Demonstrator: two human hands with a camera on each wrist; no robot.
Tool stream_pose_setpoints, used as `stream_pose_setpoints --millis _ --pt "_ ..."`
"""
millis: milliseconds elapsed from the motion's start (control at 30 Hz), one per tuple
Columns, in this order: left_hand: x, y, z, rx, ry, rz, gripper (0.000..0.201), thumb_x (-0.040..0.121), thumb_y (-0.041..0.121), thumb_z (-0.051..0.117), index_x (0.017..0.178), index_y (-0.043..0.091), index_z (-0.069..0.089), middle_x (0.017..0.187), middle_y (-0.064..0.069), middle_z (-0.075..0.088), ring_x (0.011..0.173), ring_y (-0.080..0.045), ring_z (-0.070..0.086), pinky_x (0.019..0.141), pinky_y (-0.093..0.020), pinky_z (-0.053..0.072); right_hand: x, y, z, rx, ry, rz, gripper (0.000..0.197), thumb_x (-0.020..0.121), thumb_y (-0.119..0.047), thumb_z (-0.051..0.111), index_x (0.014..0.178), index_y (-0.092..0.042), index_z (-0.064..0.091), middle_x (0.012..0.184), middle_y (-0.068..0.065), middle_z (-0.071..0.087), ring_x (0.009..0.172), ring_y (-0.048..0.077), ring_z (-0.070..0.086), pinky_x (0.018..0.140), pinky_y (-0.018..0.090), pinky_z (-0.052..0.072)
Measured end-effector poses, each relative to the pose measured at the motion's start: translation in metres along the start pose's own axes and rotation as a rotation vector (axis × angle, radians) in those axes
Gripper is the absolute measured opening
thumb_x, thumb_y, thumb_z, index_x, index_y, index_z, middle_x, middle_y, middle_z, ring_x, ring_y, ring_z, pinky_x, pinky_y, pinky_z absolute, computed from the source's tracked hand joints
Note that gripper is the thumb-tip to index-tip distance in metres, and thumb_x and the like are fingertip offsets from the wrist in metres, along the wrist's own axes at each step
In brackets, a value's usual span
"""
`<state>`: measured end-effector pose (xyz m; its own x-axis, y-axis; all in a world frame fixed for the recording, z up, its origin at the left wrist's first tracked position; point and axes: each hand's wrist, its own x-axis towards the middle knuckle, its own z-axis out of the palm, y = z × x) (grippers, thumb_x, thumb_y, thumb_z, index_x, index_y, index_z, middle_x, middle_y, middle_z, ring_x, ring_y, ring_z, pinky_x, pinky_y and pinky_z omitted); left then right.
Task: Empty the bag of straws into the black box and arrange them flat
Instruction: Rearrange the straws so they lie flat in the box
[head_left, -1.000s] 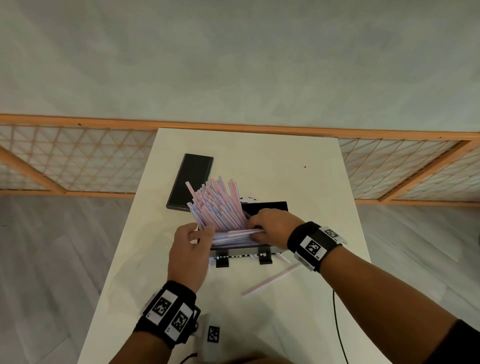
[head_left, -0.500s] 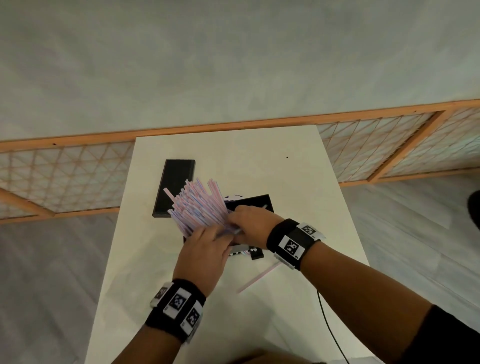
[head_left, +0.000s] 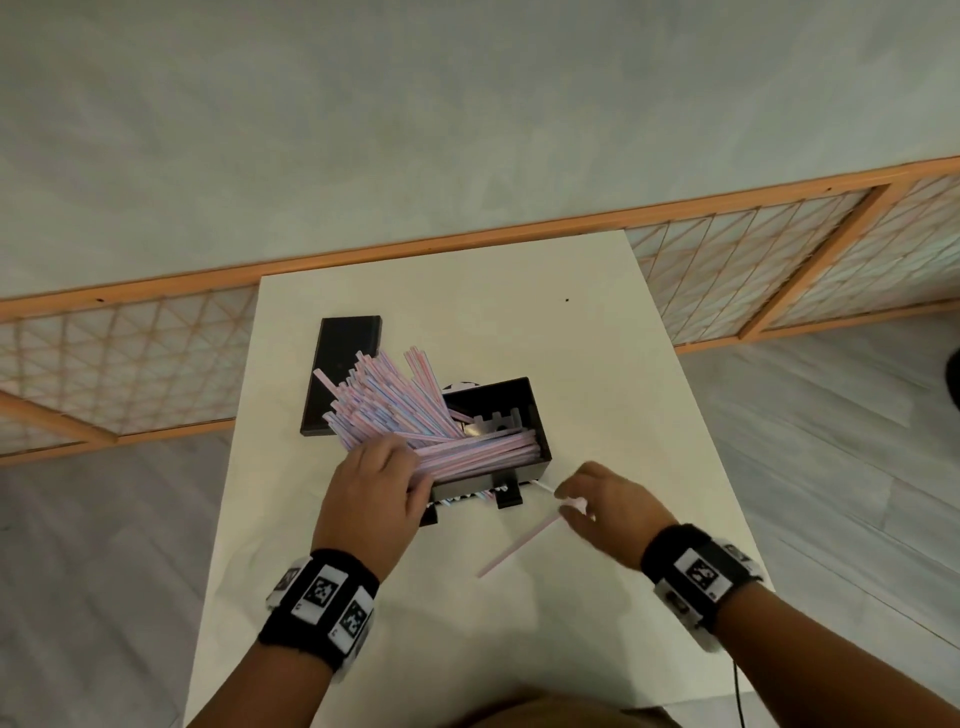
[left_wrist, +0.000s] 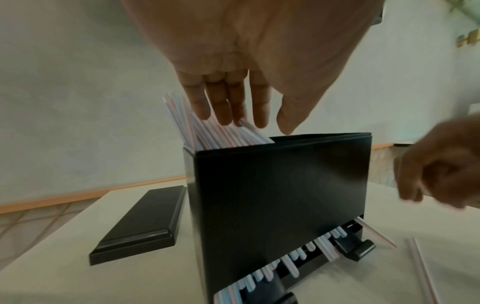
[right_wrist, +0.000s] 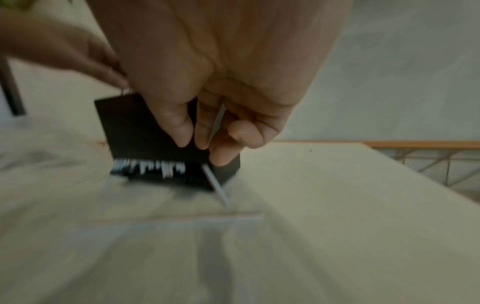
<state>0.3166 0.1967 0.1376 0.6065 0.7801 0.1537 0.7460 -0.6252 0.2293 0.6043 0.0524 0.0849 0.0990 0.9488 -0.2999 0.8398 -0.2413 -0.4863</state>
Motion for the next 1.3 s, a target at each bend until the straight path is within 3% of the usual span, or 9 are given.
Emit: stream_pose_setpoints --millis 133,267,400,533,667,833,1000,1133,1300 --pt "0.007 0.019 0.001 -0.013 -0.049 0.142 0.032 0.090 0.028 0.071 0.118 0.014 0.065 0.125 -0.004 0.062 0.116 -0.027 0.057 0.104 -0.042 0.047 0.011 0.000 0.046 -0.115 -0.100 0.085 0.057 0.098 -0.039 0.058 0.150 -0.022 0.044 0.144 -0.001 0.043 0.115 0.024 0.062 0.093 0.035 0.054" --pt "0.015 0.027 0.010 0.060 -0.149 0.206 0.042 0.092 0.029 0.070 0.132 0.016 0.064 0.139 -0.004 0.060 0.125 -0.028 0.055 0.112 -0.045 0.044 0.027 -0.001 0.067 -0.117 -0.018 0.202 0.076 0.090 -0.045 0.068 0.151 -0.016 0.033 0.139 0.005 0.040 0.116 0.027 0.059 0.091 0.036 0.057" --pt "0.018 0.021 0.024 0.158 -0.313 0.187 0.029 0.095 0.019 0.065 0.123 0.023 0.069 0.149 -0.004 0.055 0.138 -0.030 0.047 0.114 -0.047 0.042 0.041 -0.002 0.081 -0.108 -0.008 0.202 0.051 0.095 -0.041 0.063 0.137 -0.017 0.049 0.127 0.005 0.044 0.106 0.028 0.062 0.086 0.038 0.057" --pt "0.017 0.024 0.024 0.120 -0.330 0.138 0.036 0.088 0.007 0.072 0.121 0.022 0.071 0.145 -0.002 0.060 0.135 -0.027 0.054 0.102 -0.042 0.055 0.042 -0.006 0.085 -0.156 -0.081 0.166 0.029 0.106 -0.024 0.046 0.133 -0.014 0.048 0.126 0.007 0.047 0.104 0.030 0.063 0.079 0.038 0.052" --pt "0.016 0.026 0.025 0.101 -0.317 0.111 0.035 0.089 0.006 0.070 0.120 0.021 0.071 0.144 -0.002 0.060 0.133 -0.024 0.055 0.096 -0.041 0.058 0.023 -0.009 0.081 -0.209 -0.165 0.194 0.031 0.100 -0.010 0.042 0.131 -0.014 0.046 0.125 0.008 0.050 0.105 0.032 0.065 0.081 0.042 0.052" --pt "0.015 0.031 0.023 0.082 -0.300 0.078 0.037 0.087 0.005 0.071 0.120 0.021 0.071 0.142 -0.001 0.062 0.129 -0.023 0.058 0.099 -0.039 0.056 -0.022 -0.003 0.074 -0.259 -0.293 0.212 0.034 0.102 -0.016 0.036 0.135 -0.016 0.044 0.126 0.009 0.058 0.109 0.033 0.066 0.086 0.041 0.051" --pt "0.013 0.034 0.021 0.041 -0.282 0.046 0.039 0.088 0.005 0.067 0.123 0.021 0.071 0.133 -0.002 0.067 0.125 -0.027 0.060 0.099 -0.042 0.055 -0.056 -0.008 0.038 -0.252 -0.585 0.044 0.028 0.102 -0.019 0.041 0.130 -0.019 0.045 0.118 0.012 0.066 0.103 0.036 0.067 0.082 0.039 0.051" --pt "0.014 0.029 0.018 -0.085 -0.264 0.032 0.026 0.103 0.022 0.055 0.124 0.024 0.069 0.132 0.004 0.063 0.123 -0.019 0.058 0.105 -0.036 0.049 -0.054 -0.030 -0.010 -0.222 -0.533 -0.044 0.010 0.102 -0.021 0.044 0.112 -0.022 0.043 0.100 0.008 0.067 0.082 0.033 0.064 0.072 0.040 0.050" --pt "0.016 0.030 -0.021 -0.567 -0.061 -0.269 0.031 0.107 0.037 0.051 0.125 0.022 0.072 0.125 0.015 0.068 0.117 0.002 0.059 0.104 -0.017 0.043 -0.031 -0.055 -0.073 -0.140 -0.323 -0.138 0.006 0.103 -0.023 0.043 0.104 -0.026 0.039 0.097 -0.001 0.068 0.081 0.028 0.063 0.076 0.044 0.052"
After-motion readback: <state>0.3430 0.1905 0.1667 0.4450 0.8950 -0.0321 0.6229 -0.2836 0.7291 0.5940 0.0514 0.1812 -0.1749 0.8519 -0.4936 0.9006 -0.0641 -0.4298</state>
